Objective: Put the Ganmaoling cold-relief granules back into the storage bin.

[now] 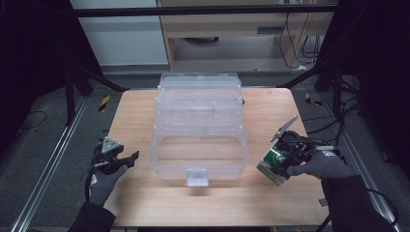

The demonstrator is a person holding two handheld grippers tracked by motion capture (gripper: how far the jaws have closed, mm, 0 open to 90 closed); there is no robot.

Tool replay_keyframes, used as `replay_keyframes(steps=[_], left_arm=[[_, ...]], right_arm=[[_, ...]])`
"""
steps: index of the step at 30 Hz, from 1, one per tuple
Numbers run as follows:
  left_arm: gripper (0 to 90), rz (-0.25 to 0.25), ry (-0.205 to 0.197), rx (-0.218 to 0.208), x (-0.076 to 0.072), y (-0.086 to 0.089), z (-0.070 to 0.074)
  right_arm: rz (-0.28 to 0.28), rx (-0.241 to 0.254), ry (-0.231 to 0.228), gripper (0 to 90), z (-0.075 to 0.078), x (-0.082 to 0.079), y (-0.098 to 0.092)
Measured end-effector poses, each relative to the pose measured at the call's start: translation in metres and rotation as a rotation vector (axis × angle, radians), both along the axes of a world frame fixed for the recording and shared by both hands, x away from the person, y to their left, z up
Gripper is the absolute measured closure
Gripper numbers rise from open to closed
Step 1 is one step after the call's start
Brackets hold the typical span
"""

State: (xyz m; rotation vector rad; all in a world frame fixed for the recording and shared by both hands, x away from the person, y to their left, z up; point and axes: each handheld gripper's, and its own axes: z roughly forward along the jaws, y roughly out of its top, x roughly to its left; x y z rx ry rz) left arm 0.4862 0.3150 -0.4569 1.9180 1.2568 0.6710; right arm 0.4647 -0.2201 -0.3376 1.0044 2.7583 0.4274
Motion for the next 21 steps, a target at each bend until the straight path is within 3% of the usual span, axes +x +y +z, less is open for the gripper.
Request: replay_keyframes(steps=[9,21], left_arm=[[30.5,-0.008,0.008,0.012,0.001,-0.001,-0.002],[30.4,-0.007,0.010,0.011,0.001,-0.001,-0.002]], right_arm=[[0.106,0.011,-0.035,17.3,0.024,0.013,0.008],[0.259,-0.041,-0.072,17.3,0.049,0.030,0.029]])
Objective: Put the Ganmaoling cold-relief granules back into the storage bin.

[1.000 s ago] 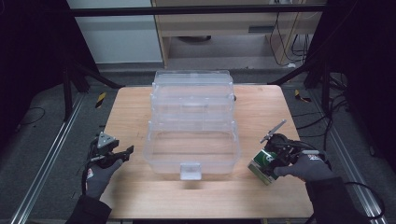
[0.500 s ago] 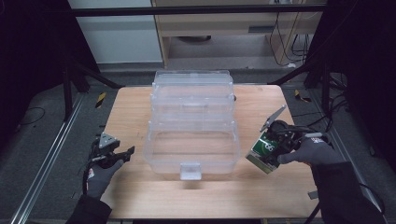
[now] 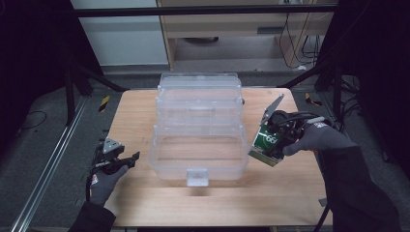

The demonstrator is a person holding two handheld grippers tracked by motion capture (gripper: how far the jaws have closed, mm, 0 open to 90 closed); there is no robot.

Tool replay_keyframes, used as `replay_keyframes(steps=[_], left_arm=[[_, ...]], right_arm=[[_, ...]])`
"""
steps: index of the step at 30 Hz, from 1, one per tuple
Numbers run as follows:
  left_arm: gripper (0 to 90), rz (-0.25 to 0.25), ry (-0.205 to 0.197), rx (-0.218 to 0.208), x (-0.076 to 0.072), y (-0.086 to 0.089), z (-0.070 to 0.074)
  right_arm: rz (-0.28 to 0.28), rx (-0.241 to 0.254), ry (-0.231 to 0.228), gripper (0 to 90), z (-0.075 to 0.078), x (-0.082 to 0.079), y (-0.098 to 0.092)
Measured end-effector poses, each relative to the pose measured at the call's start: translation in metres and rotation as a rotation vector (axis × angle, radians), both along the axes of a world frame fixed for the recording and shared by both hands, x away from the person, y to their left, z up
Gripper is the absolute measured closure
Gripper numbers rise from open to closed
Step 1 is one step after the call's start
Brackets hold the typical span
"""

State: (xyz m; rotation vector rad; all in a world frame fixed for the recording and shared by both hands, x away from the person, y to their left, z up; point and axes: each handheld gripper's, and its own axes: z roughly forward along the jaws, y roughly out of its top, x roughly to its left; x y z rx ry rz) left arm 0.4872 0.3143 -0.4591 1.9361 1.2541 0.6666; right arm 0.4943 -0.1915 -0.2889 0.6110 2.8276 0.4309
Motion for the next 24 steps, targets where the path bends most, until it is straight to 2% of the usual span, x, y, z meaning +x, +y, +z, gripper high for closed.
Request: replay_keyframes(steps=[3,15,24], left_arm=[[30.4,-0.001,0.001,-0.001,0.000,0.000,0.000],[30.2,-0.004,0.003,-0.003,0.000,-0.001,0.000],[30.2,-0.007,0.002,-0.005,0.000,-0.001,0.000]], right_arm=[[0.045,-0.025,-0.006,17.2,0.003,0.005,0.007],[0.202,-0.055,0.011,17.2,0.006,0.015,0.036],[0.280,-0.074,0.028,17.2,0.005,0.023,0.057]])
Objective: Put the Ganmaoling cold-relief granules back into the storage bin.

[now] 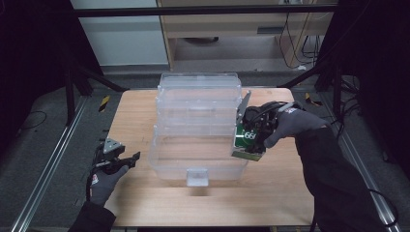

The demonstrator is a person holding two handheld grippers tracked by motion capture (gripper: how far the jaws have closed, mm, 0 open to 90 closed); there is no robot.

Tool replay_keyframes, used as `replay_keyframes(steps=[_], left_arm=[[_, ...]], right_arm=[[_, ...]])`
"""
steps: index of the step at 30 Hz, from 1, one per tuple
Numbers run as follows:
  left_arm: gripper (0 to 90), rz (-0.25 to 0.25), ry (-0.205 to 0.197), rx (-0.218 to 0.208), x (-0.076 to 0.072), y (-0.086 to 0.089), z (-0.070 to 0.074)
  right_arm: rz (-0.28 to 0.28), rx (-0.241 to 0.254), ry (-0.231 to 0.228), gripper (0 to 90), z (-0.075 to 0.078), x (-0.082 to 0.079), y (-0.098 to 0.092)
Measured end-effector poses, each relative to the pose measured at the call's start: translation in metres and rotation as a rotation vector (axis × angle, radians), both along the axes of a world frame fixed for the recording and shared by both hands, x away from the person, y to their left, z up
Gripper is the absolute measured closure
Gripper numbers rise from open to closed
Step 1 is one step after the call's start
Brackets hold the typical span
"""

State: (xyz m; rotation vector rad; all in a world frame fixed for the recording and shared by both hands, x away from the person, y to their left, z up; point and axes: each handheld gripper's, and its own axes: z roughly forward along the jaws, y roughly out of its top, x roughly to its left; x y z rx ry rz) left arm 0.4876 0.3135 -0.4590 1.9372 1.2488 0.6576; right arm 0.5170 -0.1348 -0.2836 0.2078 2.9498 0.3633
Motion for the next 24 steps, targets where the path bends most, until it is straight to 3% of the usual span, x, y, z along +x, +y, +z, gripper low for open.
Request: replay_keyframes(steps=[15,24], left_arm=[[30.2,-0.004,0.003,0.005,0.001,0.000,-0.001],[30.1,-0.007,0.006,0.007,0.001,-0.001,-0.002]], right_arm=[[0.120,-0.011,0.014,17.2,-0.007,0.012,0.035],[0.138,-0.033,0.024,17.2,-0.018,0.015,0.044]])
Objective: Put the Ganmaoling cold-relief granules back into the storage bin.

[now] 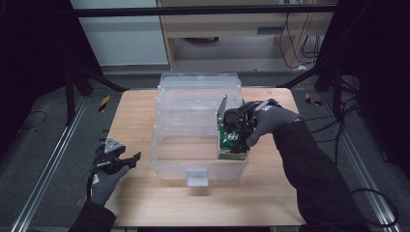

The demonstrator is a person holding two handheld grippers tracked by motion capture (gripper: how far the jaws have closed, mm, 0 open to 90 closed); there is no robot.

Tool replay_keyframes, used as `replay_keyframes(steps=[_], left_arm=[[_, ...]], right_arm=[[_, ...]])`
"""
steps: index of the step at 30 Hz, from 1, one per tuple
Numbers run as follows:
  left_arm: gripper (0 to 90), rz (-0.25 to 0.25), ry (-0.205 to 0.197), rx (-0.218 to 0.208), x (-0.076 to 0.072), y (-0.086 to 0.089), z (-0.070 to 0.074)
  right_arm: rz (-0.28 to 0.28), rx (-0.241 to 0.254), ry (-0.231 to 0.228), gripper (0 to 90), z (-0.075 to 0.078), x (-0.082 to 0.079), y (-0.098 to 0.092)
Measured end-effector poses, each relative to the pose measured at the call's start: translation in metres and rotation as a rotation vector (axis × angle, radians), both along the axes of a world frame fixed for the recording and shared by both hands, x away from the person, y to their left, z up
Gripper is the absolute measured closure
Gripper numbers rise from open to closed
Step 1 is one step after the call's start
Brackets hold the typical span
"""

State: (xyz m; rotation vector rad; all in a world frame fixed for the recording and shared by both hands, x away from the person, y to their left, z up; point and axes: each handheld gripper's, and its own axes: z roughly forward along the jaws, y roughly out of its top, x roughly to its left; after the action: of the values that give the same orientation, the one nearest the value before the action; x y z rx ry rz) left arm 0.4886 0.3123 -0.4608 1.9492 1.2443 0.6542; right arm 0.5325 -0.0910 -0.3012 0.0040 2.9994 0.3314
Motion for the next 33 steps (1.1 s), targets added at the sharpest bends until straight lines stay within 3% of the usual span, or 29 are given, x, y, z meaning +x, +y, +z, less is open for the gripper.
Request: replay_keyframes(steps=[14,33], left_arm=[[30.1,-0.002,0.003,0.005,0.000,-0.001,-0.001],[29.9,-0.009,0.006,0.012,0.000,-0.002,-0.001]], right_arm=[[0.004,-0.027,0.018,17.1,-0.024,0.005,0.004],[-0.004,-0.049,0.011,17.2,-0.032,0.007,0.005]])
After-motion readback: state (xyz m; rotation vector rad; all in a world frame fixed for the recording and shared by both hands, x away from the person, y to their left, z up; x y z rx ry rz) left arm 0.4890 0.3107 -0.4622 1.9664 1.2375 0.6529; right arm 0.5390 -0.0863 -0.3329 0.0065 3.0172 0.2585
